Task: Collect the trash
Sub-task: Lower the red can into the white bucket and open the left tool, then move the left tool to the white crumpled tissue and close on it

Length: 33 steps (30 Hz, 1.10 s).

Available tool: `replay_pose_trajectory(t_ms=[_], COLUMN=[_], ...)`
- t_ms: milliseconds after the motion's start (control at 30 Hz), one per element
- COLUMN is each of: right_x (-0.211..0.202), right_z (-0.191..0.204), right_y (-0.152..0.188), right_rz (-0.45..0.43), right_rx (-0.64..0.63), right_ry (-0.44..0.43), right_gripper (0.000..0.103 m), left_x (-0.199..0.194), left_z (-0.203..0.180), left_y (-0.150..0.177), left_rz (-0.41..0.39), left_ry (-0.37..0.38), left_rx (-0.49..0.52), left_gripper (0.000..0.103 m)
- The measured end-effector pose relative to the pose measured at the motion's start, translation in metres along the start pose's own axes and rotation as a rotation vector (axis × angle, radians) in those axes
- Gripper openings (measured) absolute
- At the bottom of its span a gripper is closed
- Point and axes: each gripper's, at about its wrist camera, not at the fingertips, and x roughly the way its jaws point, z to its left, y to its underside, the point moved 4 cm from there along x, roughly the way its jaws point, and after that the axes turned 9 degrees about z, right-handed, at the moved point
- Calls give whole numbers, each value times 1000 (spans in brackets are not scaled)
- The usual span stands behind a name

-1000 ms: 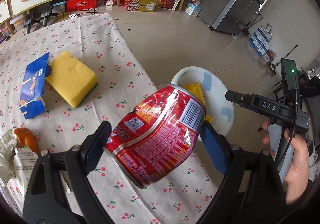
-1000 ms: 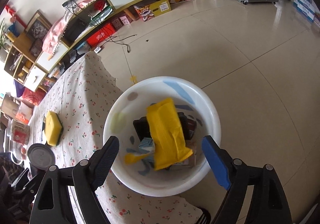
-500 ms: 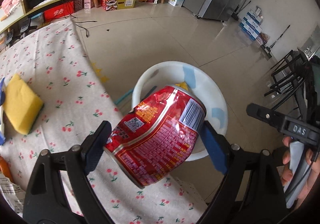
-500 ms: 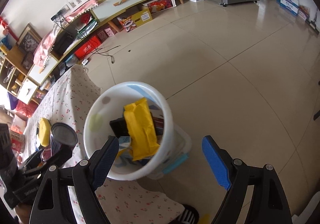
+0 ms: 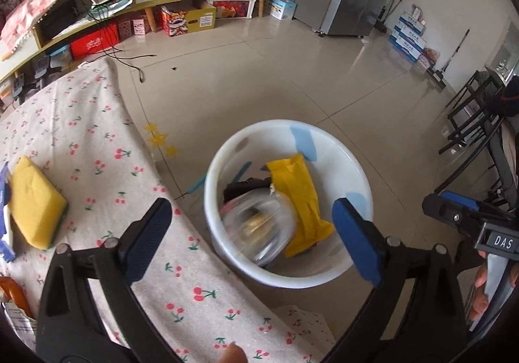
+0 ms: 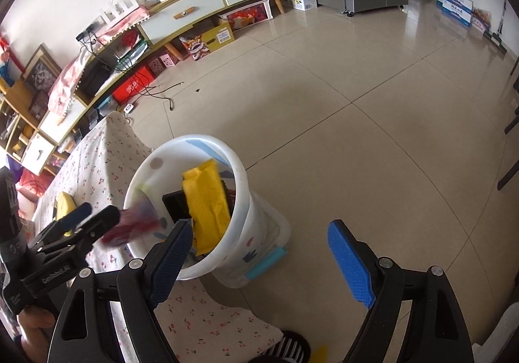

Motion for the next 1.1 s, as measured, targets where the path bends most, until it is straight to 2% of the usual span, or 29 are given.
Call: replay_pose_trajectory(t_ms=[233,433,567,1100], right_x=[-1,-2,-2,5], right_z=[12,32,50,128], right_y=[0,3,6,27], right_rz=[-4,-6,-5,12], right_rx=[-31,-73,-110,-248], right_ry=[-5,-22,-24,-7], right_gripper=[87,87,87,88], left_x=[-26,-41,-52,-106], left_z=[32,67,91,169], left_y=[10,32,49,110], left_rz=[-20,-18,-7,-22], left_ry=[-23,-64,-108,-144], left_rx=[-63,-150,-189,-299], left_gripper=[99,99,100,100])
